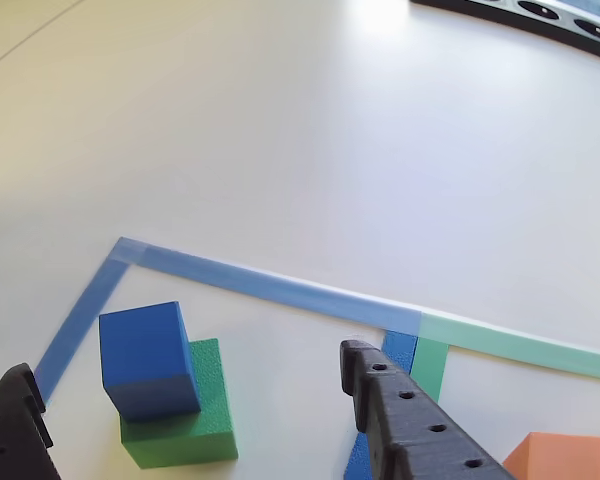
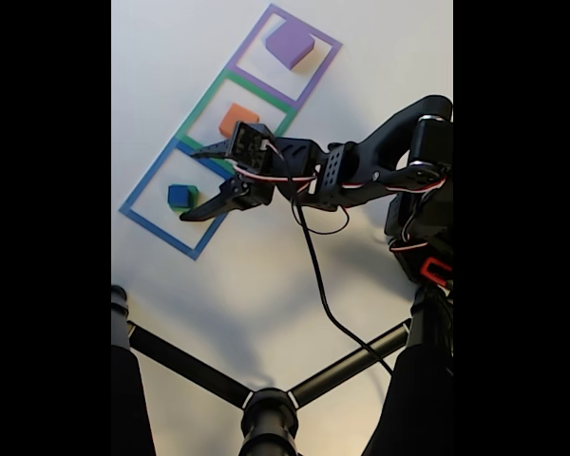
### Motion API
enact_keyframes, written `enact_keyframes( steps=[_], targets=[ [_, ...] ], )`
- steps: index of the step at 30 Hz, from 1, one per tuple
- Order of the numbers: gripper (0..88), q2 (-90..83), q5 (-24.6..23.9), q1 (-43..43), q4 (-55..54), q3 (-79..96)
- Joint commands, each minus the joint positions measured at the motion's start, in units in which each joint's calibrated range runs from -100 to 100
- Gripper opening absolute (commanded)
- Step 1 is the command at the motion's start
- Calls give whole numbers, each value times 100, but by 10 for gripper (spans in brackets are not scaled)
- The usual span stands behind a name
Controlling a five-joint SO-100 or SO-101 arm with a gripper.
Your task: Tower of hanoi
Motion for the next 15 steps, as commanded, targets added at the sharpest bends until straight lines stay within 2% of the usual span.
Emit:
enact_keyframes(
  steps=[1,15],
  targets=[
    [347,40,0,-156,-184,-233],
    [335,561,0,-332,-257,-678]
  ],
)
